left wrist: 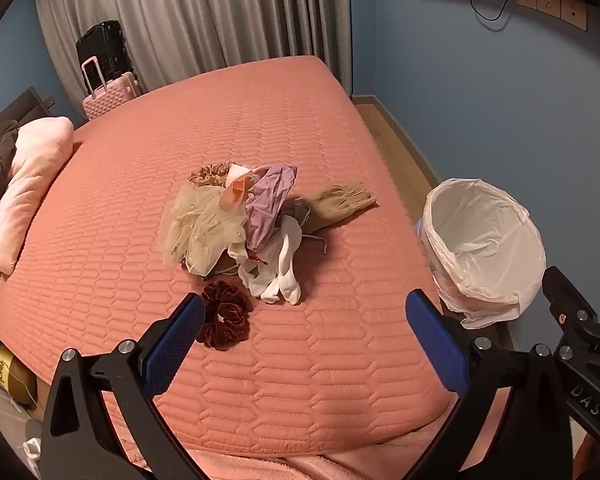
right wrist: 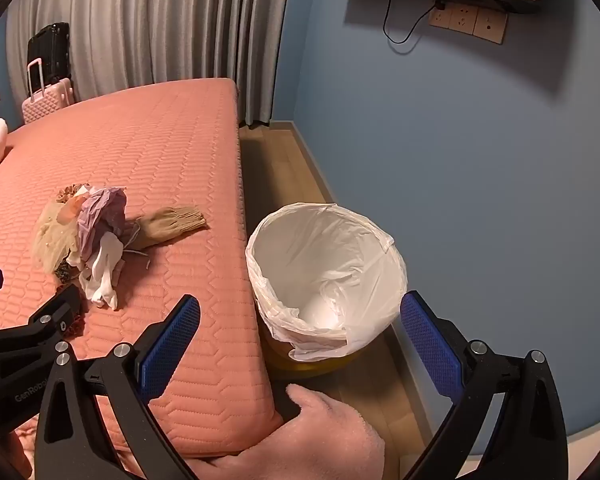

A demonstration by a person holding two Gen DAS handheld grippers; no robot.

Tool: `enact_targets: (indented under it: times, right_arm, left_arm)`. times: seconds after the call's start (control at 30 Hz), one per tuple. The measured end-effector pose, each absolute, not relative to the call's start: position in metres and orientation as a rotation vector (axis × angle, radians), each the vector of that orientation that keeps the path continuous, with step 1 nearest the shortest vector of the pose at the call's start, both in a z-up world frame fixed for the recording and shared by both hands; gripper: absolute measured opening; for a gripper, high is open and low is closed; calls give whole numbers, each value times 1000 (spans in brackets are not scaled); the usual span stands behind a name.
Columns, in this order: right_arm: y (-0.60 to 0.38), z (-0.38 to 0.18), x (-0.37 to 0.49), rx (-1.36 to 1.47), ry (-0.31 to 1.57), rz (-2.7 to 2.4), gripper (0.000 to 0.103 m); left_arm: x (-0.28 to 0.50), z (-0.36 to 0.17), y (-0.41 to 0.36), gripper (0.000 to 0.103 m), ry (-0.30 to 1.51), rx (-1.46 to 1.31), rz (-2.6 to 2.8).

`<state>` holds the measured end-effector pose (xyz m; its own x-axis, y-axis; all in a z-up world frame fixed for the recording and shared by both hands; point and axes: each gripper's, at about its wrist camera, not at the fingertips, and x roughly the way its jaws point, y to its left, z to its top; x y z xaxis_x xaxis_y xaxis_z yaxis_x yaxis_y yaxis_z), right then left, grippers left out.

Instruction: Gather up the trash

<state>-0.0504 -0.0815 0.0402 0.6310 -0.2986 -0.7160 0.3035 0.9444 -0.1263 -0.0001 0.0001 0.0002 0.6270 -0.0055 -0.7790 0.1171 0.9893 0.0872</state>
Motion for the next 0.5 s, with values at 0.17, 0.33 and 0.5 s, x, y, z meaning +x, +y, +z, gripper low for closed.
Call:
enact_targets:
  times: [0.17,0.33,0.5]
  right_arm:
    - [-81,41,-50,9,822,-339,97]
    - [-82,41,-49,10,823,-344,97]
    - [-81,42,-48,8,822,-344,97]
  left_arm:
    - [-1,0,0,96,890,135,-68]
    - [-2,0,-3,96,892,134,-73]
    - [0,1,3,96,898,113,-59]
